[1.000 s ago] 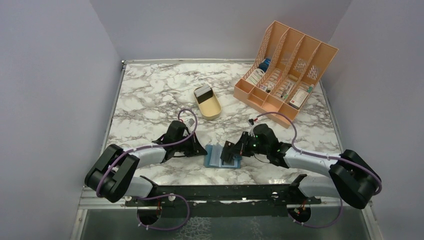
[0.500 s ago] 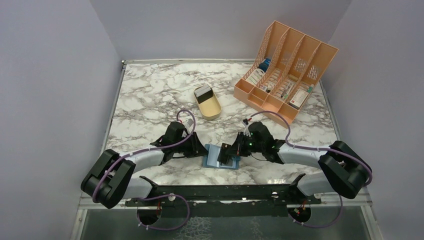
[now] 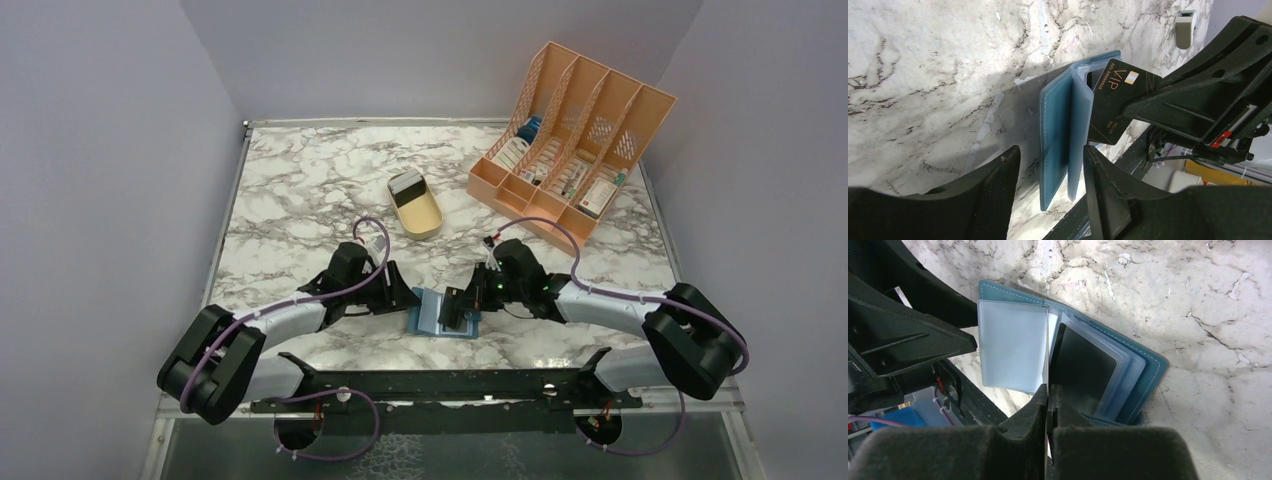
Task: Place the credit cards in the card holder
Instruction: Insert the credit card into the card holder.
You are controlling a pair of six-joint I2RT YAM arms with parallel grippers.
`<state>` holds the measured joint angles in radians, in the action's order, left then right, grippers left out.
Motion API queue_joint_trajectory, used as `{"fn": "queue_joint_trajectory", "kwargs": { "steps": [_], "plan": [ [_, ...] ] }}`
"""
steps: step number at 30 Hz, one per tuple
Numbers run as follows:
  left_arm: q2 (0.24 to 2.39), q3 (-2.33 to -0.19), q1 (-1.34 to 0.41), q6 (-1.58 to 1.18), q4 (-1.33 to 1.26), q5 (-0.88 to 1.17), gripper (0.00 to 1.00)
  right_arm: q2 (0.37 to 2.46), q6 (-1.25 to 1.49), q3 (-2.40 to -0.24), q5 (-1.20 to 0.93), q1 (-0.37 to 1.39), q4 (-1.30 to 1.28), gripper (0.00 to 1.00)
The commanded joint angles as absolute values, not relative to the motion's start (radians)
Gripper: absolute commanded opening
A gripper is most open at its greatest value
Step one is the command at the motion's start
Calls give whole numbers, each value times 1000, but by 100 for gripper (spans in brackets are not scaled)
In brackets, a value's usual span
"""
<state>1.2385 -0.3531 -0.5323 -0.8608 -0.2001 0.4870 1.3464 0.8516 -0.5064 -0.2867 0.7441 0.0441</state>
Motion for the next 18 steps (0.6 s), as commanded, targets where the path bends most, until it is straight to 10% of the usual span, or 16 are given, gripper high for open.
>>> {"fn": "queue_joint_trajectory", "kwargs": {
  "steps": [1,6,18],
  "plan": [
    [1278,-368,-536,-846,-250,540,52,1361,821,-532,-280,739,6,1],
    [1270,-360,-535,-835,-241,531,53,1374,840,-529,-301,739,36,1],
    [1286,-345,-536,-819,-223,500,0,1403,892,-498,-302,739,125,1]
  ]
}}
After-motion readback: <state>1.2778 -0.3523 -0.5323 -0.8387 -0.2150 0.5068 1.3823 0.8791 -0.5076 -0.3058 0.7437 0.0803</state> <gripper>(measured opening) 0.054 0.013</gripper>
